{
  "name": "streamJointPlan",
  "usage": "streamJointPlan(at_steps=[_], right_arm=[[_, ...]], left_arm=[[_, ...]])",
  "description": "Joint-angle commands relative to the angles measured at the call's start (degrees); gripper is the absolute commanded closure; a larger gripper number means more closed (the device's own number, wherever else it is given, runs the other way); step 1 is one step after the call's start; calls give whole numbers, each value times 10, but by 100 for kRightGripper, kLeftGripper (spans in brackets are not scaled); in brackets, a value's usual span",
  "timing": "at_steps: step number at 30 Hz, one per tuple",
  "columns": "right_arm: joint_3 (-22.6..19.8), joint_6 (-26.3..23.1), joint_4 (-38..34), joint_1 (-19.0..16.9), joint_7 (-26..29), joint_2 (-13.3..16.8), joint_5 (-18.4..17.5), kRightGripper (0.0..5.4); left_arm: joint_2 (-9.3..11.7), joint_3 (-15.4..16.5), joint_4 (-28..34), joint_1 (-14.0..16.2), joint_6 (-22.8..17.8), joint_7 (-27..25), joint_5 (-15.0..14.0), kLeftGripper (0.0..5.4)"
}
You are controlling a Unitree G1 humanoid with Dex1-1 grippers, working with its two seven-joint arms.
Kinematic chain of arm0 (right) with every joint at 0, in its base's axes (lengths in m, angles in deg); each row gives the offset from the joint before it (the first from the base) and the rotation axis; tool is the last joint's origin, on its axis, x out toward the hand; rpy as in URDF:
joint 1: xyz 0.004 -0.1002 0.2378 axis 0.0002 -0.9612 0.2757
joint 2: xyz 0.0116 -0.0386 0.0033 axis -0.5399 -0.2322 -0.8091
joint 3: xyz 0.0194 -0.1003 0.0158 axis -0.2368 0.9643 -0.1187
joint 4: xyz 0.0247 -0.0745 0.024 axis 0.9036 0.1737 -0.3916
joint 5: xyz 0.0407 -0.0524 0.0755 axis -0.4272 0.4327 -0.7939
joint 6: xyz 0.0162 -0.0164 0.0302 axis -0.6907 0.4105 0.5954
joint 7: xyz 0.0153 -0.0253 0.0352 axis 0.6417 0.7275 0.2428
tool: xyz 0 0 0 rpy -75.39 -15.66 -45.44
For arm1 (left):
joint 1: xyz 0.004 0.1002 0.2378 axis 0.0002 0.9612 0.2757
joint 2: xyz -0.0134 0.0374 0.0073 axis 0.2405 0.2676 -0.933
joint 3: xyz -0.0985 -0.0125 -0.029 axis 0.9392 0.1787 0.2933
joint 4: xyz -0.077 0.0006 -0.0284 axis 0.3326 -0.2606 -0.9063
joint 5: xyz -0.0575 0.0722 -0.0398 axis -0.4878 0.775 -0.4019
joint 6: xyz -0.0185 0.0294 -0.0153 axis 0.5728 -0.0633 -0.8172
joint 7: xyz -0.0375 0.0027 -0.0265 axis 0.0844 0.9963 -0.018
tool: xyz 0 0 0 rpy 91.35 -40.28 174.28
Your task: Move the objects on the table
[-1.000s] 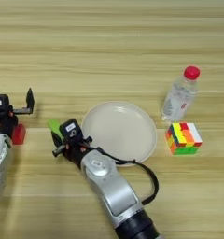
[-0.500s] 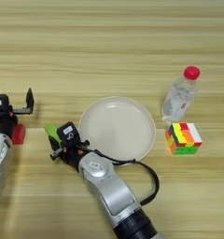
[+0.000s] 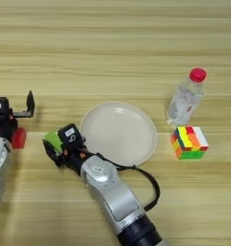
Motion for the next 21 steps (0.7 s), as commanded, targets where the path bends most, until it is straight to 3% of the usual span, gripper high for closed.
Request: streamJointPlan(at_steps=[1, 11, 16, 21], right_arm=[[11, 14, -22, 9, -9, -58, 5, 178], [2, 61, -75, 5, -22, -33, 23, 73], [-28, 77, -102, -4, -29, -9, 29, 5], [-82, 84, -135, -24, -30, 17, 28, 1]], left_arm=[[2, 0, -1, 0, -1, 0, 3, 0], [2, -1, -4, -2, 0, -1, 2, 0], [2, -1, -6, -4, 1, 0, 3, 0], [2, 0, -7, -6, 1, 1, 2, 0]])
